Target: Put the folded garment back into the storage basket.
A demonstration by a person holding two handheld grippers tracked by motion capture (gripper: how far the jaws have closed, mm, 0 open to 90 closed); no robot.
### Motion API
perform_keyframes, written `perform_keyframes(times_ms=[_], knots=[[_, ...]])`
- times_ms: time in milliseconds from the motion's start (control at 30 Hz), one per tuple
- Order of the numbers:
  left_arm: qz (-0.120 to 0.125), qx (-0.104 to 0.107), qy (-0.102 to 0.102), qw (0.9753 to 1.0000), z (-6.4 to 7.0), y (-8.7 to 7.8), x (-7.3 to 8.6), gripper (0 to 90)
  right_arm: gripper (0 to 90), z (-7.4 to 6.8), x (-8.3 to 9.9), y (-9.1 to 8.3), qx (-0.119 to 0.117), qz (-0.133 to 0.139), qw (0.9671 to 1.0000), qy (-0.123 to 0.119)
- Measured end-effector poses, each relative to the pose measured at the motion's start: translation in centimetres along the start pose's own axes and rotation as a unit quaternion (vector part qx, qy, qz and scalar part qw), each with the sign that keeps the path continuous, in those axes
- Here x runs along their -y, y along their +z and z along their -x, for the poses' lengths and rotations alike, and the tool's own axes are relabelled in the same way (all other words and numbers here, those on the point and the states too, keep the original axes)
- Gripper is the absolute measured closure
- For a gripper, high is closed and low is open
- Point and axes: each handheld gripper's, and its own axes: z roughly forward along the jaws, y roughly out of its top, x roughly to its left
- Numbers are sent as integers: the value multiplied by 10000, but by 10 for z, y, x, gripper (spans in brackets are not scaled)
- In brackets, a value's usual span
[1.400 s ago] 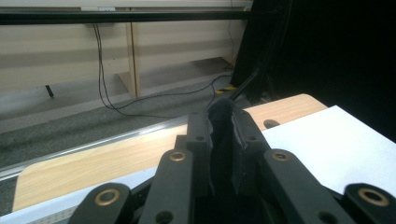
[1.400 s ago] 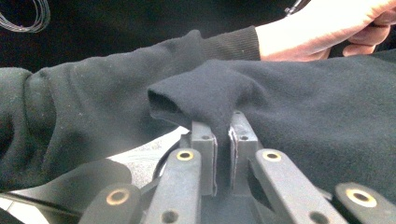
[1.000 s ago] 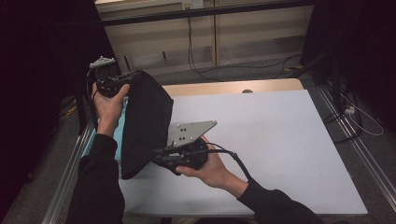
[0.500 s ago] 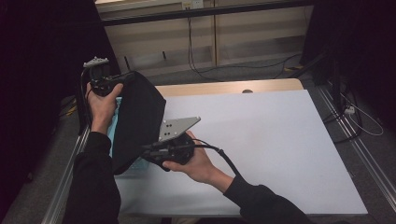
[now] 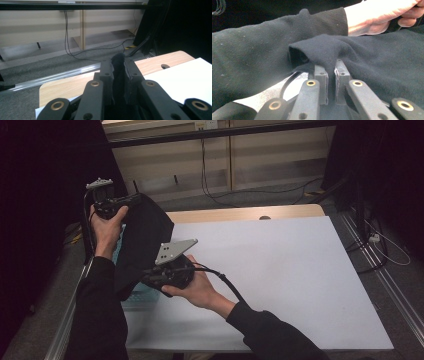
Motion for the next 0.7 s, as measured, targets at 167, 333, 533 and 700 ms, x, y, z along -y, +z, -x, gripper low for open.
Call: perform_keyframes(times_ms=[167, 333, 533, 700], knots=[[-80, -104, 65, 9999, -8, 3, 4, 796, 847, 6, 5, 11, 6, -17, 10000, 86], [-179, -227, 36, 9996, -19, 4, 11, 795, 847, 9, 11, 21, 78, -96, 9999, 91], [-309, -463, 34, 9984, -30, 11, 22, 794, 847, 8, 14, 39, 164, -170, 9997, 17], [-331, -509, 69, 9981, -35, 9, 23, 793, 847, 7, 15, 52, 127, -223, 9997, 10]])
